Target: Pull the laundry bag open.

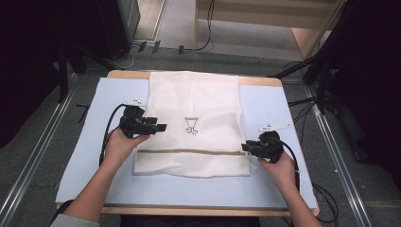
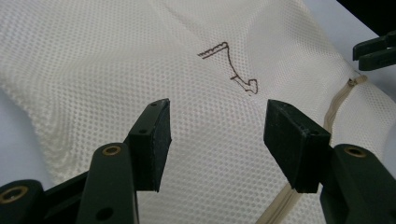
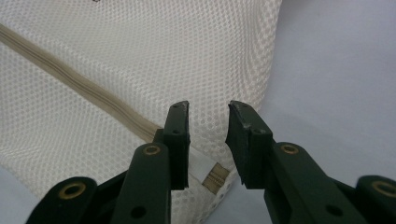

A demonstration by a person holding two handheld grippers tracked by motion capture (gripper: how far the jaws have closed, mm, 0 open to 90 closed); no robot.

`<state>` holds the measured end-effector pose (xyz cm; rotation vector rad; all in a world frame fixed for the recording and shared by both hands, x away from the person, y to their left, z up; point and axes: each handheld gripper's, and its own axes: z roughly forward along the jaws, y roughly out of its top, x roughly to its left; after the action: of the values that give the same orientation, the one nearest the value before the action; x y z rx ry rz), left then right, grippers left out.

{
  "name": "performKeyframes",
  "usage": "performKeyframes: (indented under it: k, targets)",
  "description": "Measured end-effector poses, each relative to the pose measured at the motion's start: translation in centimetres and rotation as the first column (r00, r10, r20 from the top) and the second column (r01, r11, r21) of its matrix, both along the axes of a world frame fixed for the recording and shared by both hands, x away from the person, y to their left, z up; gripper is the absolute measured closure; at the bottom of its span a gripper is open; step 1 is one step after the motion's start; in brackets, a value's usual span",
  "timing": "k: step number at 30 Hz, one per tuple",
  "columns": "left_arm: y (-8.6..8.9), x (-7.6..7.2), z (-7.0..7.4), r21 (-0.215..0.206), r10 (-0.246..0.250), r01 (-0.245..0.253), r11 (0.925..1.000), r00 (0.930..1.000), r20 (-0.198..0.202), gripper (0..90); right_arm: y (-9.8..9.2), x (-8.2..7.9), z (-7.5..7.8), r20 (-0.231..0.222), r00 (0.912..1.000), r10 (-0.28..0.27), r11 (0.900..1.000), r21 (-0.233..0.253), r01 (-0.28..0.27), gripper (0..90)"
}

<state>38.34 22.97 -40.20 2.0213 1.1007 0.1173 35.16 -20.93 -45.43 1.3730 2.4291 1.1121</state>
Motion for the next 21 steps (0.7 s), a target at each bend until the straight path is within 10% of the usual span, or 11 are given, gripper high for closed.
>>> performKeyframes:
  k: [10, 21]
  targets:
    - [-1.7, -0.1, 0.0, 0.001, -0.047, 0.047, 0.9989, 0.9989, 0.004, 42.1, -0.3, 0.0, -0.8, -0.048, 0.9986, 0.024, 0.999, -0.032, -0.026, 90.0]
    - [-3.6, -0.1, -0.1, 0.010, -0.103, 0.103, 0.9946, 0.9946, 0.014, 41.8, 0.0, -0.5, -0.9, -0.067, 0.9960, 0.058, 0.998, -0.005, -0.058, 90.0]
